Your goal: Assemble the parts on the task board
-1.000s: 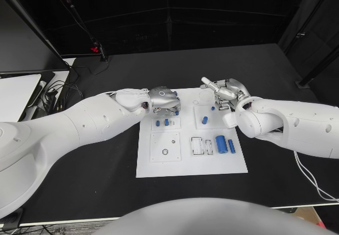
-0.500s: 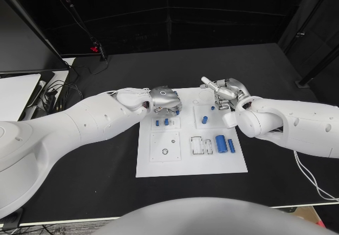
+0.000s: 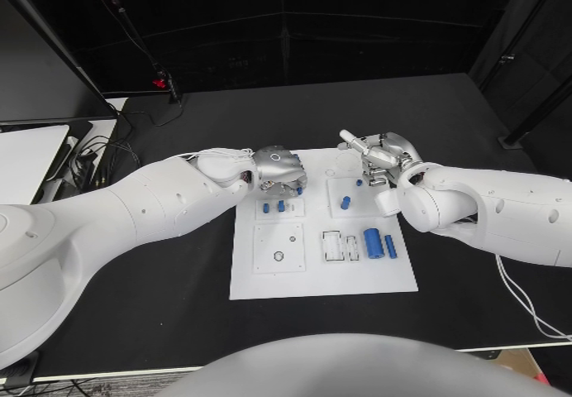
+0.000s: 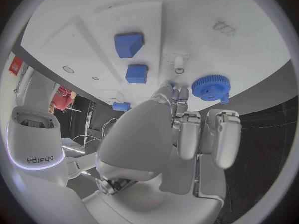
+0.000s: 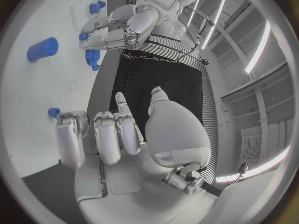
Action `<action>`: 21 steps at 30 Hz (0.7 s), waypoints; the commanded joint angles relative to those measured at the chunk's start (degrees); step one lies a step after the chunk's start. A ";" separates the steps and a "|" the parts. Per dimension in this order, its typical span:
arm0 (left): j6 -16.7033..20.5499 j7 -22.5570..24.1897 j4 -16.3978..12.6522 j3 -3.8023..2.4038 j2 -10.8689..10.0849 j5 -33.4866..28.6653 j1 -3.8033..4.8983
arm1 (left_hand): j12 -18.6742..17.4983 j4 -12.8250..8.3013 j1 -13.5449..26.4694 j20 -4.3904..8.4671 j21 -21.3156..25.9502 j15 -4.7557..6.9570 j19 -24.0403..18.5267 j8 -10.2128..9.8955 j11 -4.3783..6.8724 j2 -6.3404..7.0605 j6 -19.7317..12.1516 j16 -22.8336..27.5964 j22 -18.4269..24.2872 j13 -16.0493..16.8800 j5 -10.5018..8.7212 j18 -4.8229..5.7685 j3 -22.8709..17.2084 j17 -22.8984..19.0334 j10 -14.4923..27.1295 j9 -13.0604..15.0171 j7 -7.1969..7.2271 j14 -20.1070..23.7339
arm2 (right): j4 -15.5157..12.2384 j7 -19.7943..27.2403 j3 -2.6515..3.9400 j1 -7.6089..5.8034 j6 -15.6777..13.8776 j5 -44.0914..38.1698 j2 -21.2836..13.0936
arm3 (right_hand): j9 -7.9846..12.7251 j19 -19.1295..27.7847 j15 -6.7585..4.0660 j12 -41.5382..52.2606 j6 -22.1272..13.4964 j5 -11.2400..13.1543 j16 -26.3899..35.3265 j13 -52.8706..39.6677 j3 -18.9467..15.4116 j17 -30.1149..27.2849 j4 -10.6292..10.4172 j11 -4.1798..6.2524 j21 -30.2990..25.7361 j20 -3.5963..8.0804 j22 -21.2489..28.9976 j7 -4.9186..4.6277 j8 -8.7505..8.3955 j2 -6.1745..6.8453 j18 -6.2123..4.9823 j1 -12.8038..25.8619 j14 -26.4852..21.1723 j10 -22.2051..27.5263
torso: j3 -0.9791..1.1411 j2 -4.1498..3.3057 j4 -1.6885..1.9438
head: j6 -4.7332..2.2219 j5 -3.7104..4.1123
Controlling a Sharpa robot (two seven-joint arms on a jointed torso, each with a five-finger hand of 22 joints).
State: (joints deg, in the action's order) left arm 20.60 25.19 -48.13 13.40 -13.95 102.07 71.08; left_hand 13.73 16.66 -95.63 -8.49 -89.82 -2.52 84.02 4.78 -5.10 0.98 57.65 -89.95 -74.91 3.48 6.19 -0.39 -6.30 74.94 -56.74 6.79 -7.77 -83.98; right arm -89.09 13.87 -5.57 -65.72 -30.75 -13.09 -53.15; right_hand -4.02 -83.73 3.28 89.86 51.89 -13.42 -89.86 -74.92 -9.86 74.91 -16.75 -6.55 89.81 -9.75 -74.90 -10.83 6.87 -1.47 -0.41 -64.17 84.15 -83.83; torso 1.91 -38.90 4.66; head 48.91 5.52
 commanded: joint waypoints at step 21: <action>4.08 1.41 -0.29 0.10 -0.91 0.38 -0.09 | -1.31 -0.02 1.15 1.46 -0.18 1.27 5.98 2.05 0.65 -0.38 5.59 -0.05 -15.09 0.00 -0.16 0.39 -3.99 15.06 -4.34 0.33 1.07 -6.02 | 0.05 -0.33 0.02 -0.07 -0.18 0.08 -0.02 | 0.04 -6.27 0.27 0.14 0.22 -0.35 -0.14 -15.08 -0.38 15.09 0.13 -0.24 0.19 -0.03 -15.10 -0.05 0.33 -0.66 0.41 -0.14 5.85 -6.17 | 0.00 -0.02 0.06 | -0.18 0.20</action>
State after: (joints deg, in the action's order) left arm 22.39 25.84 -48.29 13.48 -14.78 102.07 70.99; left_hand 12.75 16.63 -95.04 -7.25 -89.82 -1.41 84.03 6.68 -4.48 0.46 61.86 -89.95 -74.91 3.51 5.75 -0.38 -9.85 74.92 -60.81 6.98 -7.10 -84.11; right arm -88.98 13.46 -5.57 -65.72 -30.87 -13.09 -53.17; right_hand -4.01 -83.73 3.28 89.86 51.89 -13.42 -89.86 -74.92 -10.02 74.91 -16.58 -6.55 89.81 -9.75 -74.91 -10.83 6.87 -1.46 -0.41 -64.17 84.15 -83.84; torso 1.90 -38.91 4.65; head 48.77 5.67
